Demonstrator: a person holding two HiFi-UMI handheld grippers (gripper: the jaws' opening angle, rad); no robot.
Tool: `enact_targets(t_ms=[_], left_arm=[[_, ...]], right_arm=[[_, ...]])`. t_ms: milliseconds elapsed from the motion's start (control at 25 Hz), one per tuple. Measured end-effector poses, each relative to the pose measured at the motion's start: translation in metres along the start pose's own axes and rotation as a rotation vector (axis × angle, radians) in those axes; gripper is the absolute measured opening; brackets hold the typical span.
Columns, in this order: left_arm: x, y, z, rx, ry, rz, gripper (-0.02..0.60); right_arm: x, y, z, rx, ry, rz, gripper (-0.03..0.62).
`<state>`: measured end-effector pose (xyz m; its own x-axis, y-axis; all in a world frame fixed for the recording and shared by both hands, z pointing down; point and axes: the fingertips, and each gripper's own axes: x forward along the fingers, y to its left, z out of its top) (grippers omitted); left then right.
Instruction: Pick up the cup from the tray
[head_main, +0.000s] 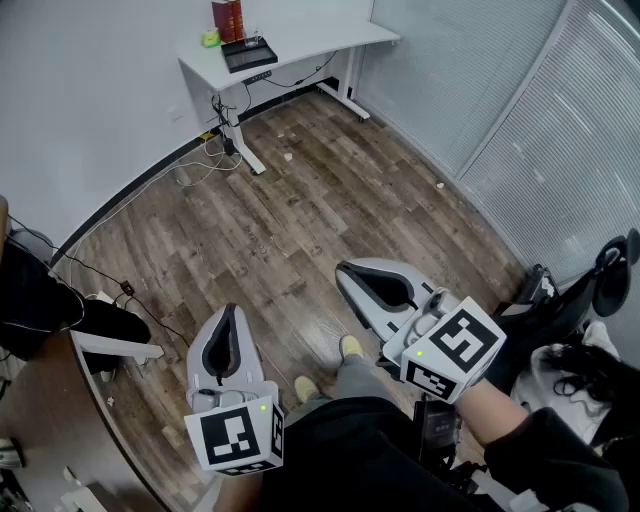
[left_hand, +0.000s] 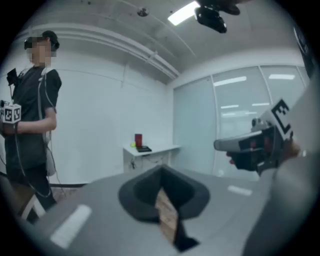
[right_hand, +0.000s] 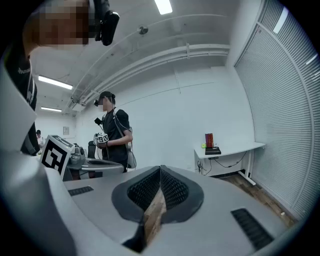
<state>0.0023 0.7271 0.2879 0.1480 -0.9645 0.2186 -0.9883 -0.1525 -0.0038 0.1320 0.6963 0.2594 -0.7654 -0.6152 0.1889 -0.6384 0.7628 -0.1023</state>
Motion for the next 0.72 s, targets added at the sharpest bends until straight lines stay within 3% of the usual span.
enact_targets(t_ms=[360,720], left_arm=[[-0.006,-0.01,0.004,0.013,-0.009,-0.016,0.003],[-0.019,-0.009,0.003,0.012,-0.02,-0.008,0.004]], right_arm=[[-0.008,0.002,0.0,-0.02,0.002,0.0,0.015],[-0.015,0.008,0.0,0.028,-0.009,0.029,0.015]])
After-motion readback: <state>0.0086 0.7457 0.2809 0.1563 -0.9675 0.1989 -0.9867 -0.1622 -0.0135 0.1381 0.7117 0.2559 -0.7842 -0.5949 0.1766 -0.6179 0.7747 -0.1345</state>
